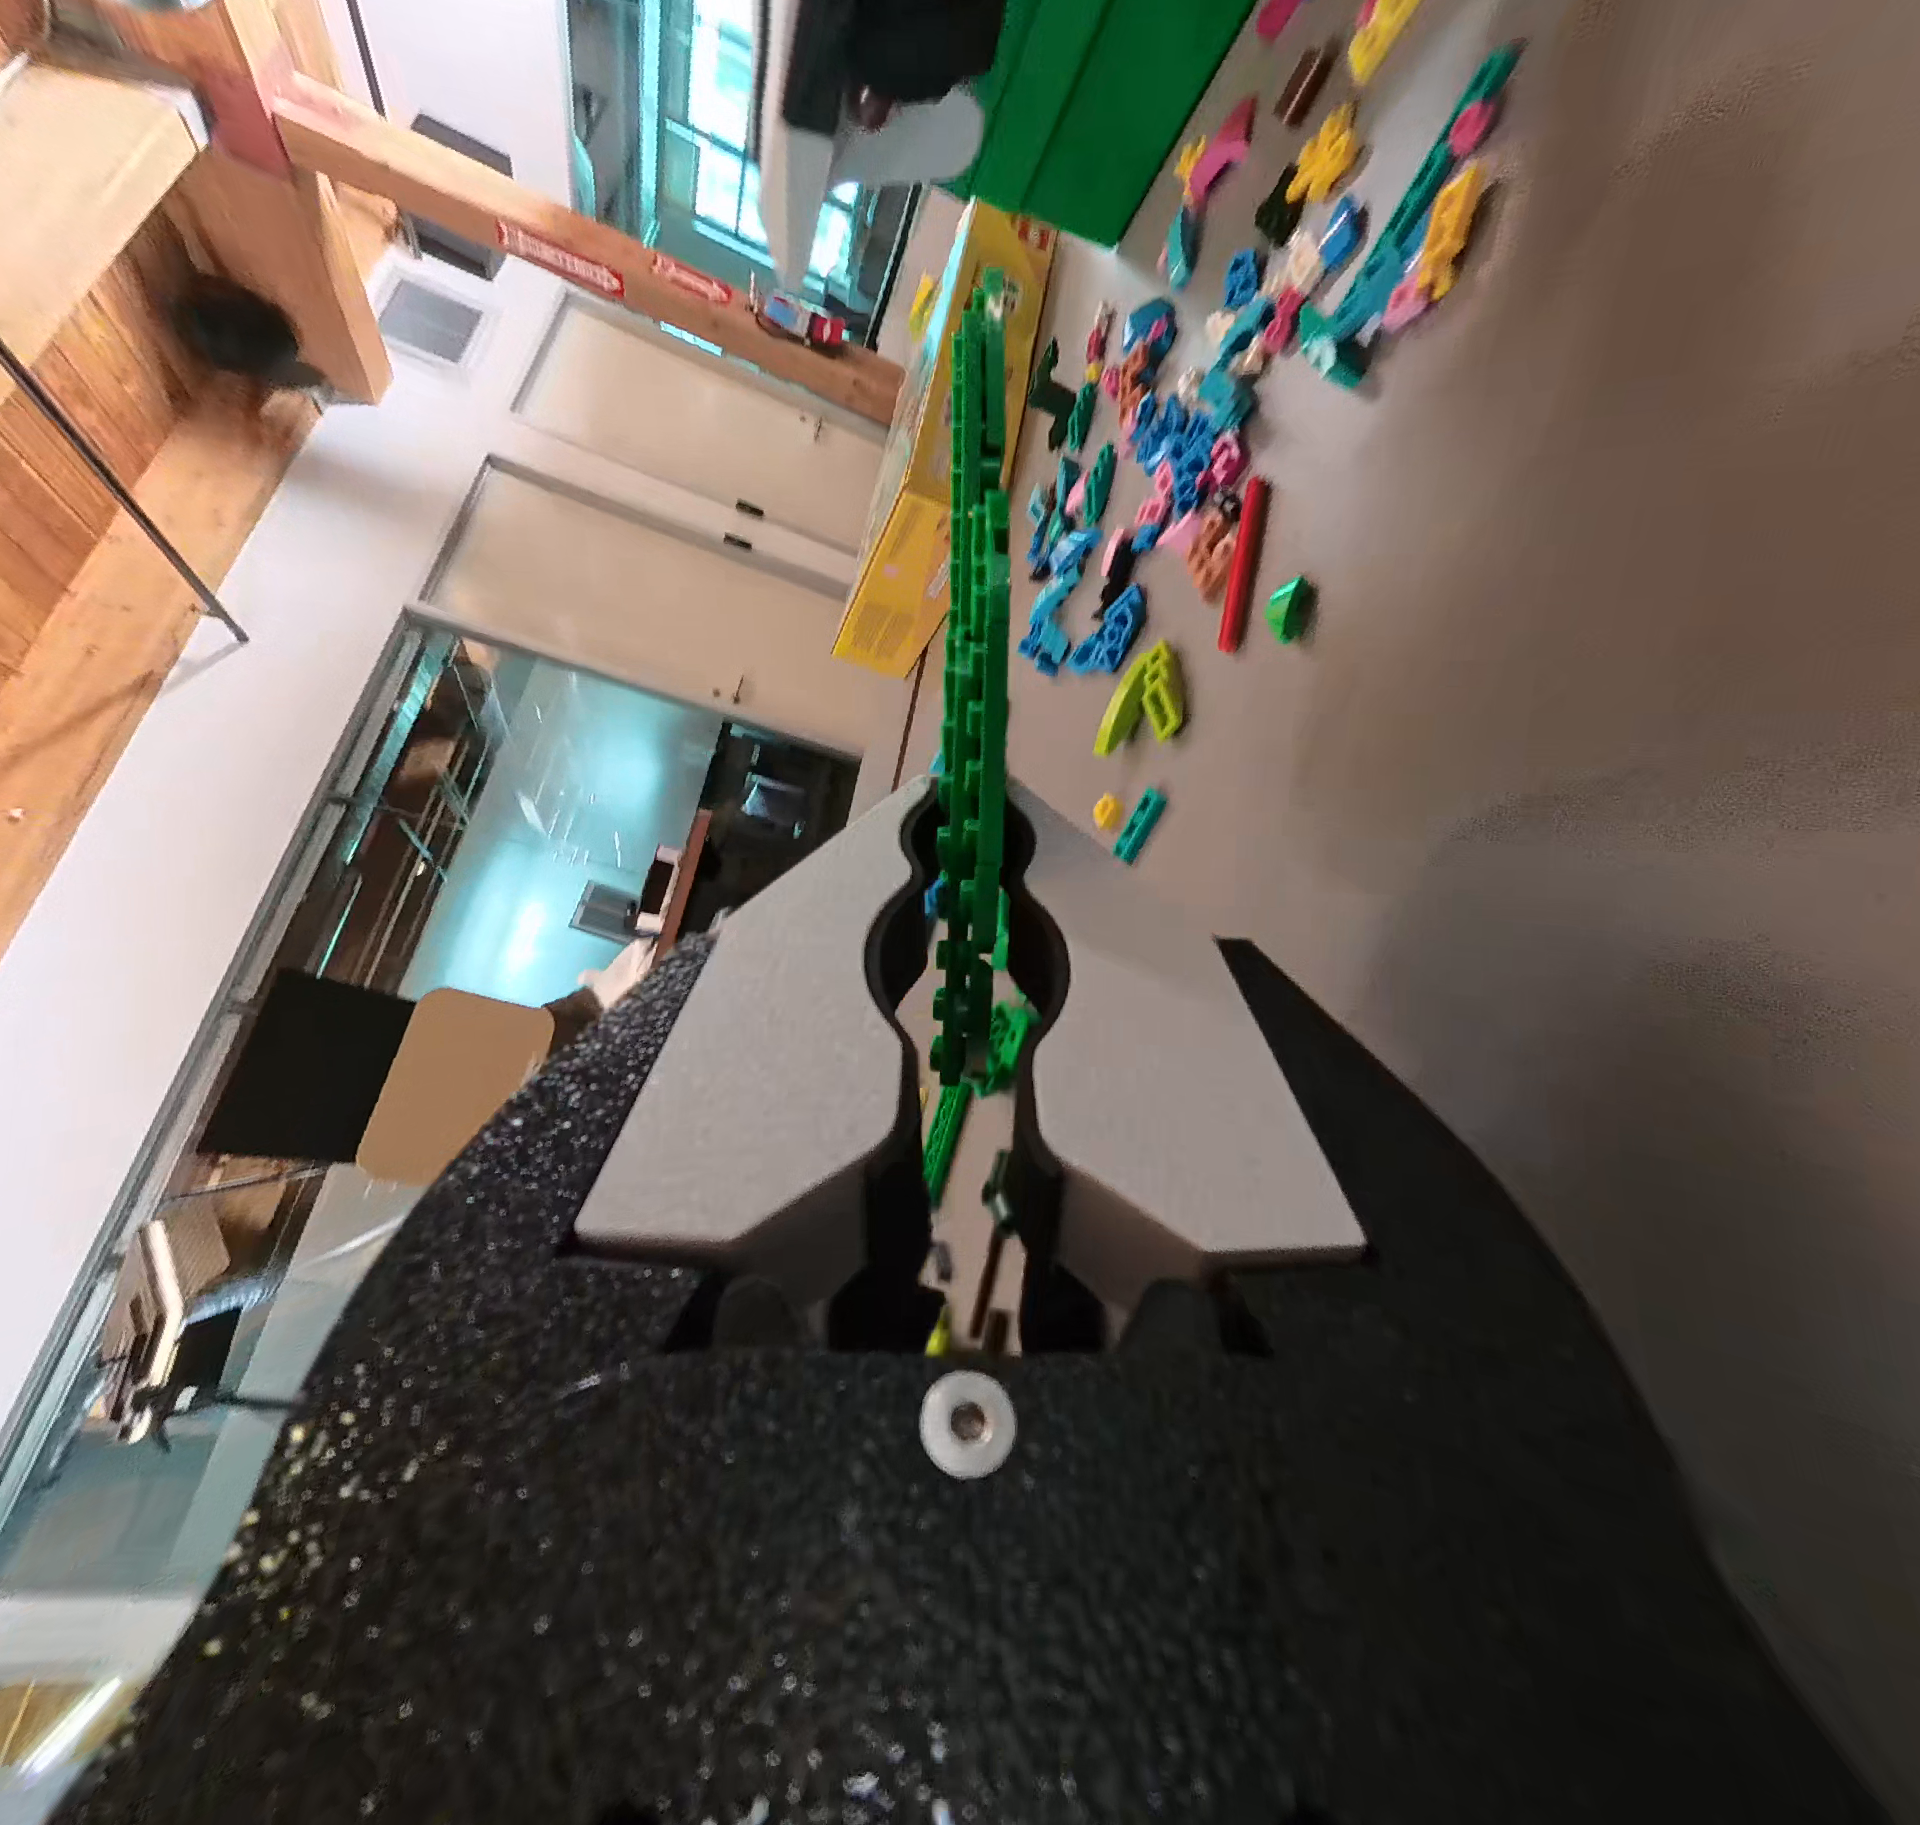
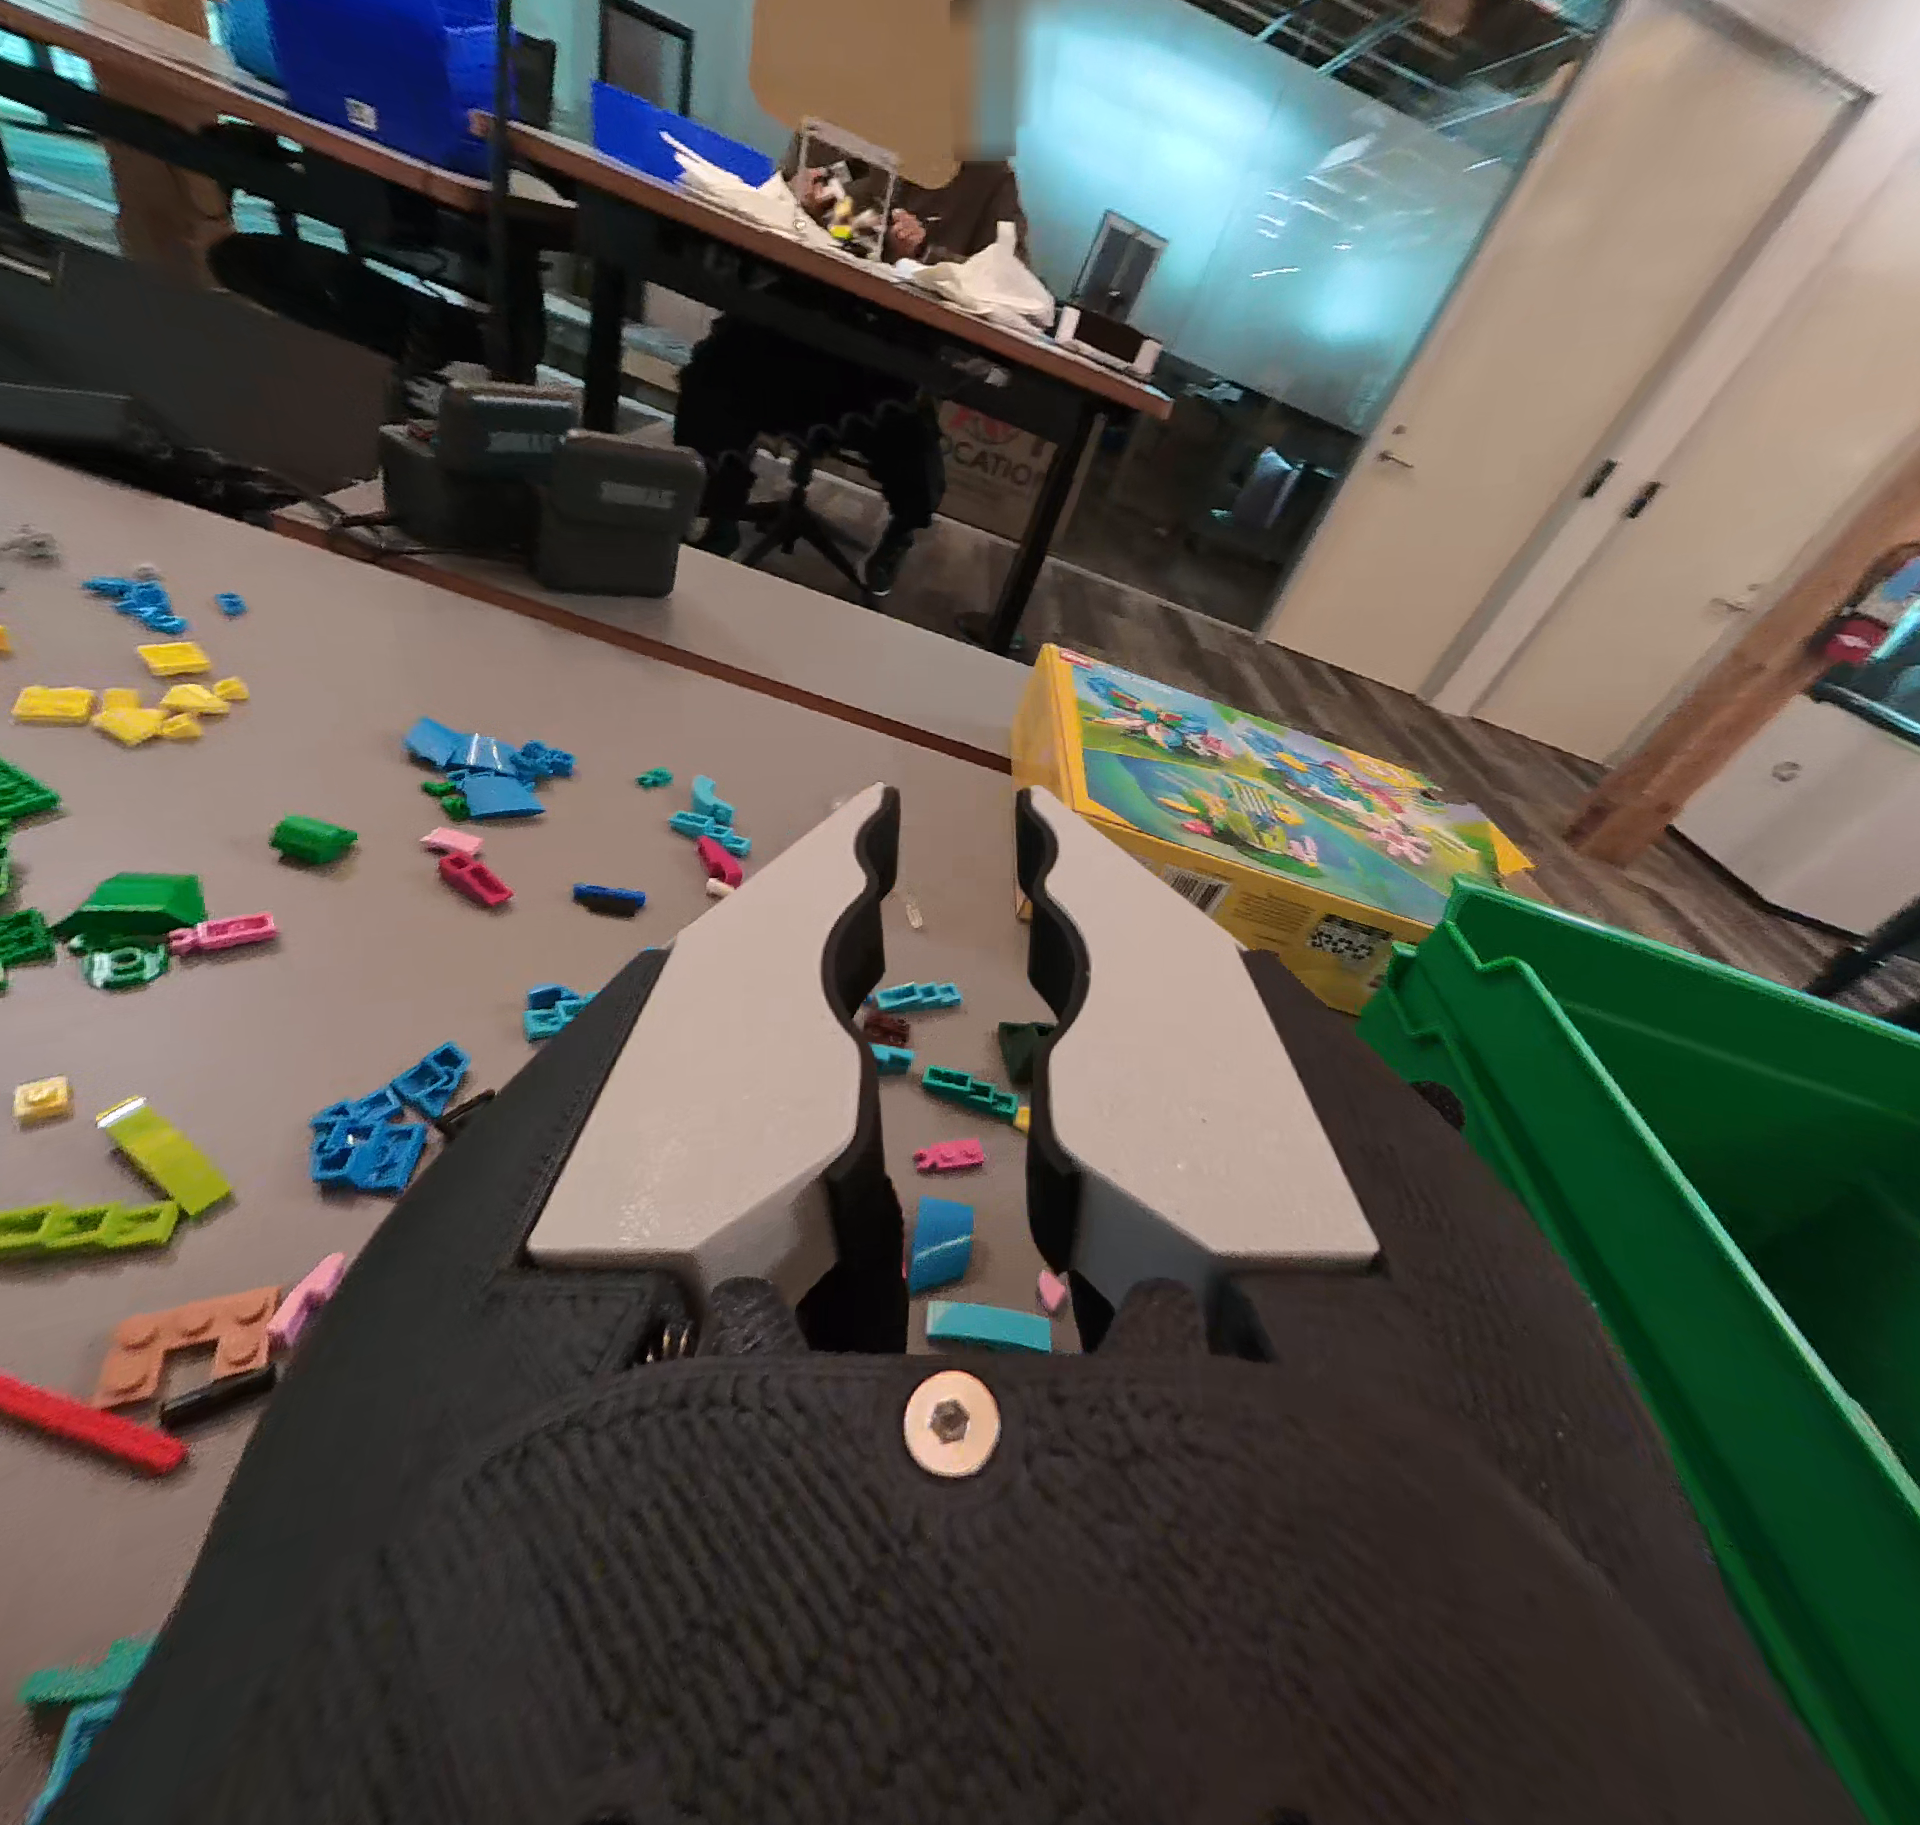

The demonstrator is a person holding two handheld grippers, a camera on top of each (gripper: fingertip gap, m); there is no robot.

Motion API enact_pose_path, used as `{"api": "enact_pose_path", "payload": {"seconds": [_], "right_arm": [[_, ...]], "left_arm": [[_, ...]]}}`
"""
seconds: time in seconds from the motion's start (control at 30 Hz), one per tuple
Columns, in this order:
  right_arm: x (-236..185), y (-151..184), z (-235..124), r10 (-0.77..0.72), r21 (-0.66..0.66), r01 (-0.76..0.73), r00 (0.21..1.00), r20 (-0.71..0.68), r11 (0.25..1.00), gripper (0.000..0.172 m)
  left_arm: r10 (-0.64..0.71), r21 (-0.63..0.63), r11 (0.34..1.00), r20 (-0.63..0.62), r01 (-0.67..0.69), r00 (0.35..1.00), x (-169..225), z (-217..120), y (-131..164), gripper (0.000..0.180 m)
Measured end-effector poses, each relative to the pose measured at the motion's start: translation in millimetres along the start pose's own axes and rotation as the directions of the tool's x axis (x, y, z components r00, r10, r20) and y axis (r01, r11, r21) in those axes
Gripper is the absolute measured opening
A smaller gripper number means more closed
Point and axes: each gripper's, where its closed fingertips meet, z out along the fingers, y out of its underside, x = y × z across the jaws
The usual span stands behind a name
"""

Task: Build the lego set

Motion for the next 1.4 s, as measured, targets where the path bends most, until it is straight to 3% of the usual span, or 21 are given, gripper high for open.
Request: {"api": "enact_pose_path", "payload": {"seconds": [0.17,0.3,0.73,1.17,1.4], "right_arm": [[-4,-11,-1,0.139,0.062,-0.139,0.99,0.001,0.988,0.019],[-7,-8,-2,0.118,0.045,-0.117,0.993,-0.025,0.992,0.018],[3,-8,-4,0.286,0.079,-0.282,0.957,-0.045,0.956,0.016],[13,-5,-5,0.117,0.062,-0.108,0.977,-0.177,0.992,0.016],[18,-8,-9,0.19,0.109,-0.173,0.967,-0.167,0.979,0.016]], "left_arm": [[0.069,0.082,0.995,-0.098,-0.061,0.993,26,-4,-13,0.005],[0.145,0.101,0.986,-0.093,-0.136,0.985,33,-11,-21,0.005],[0.036,0.084,0.996,-0.174,-0.022,0.984,41,-12,-16,0.006],[0.007,0.093,0.996,-0.196,0.012,0.981,44,-12,-17,0.006],[0.035,0.103,0.995,-0.197,-0.015,0.98,47,-13,-19,0.006]]}}
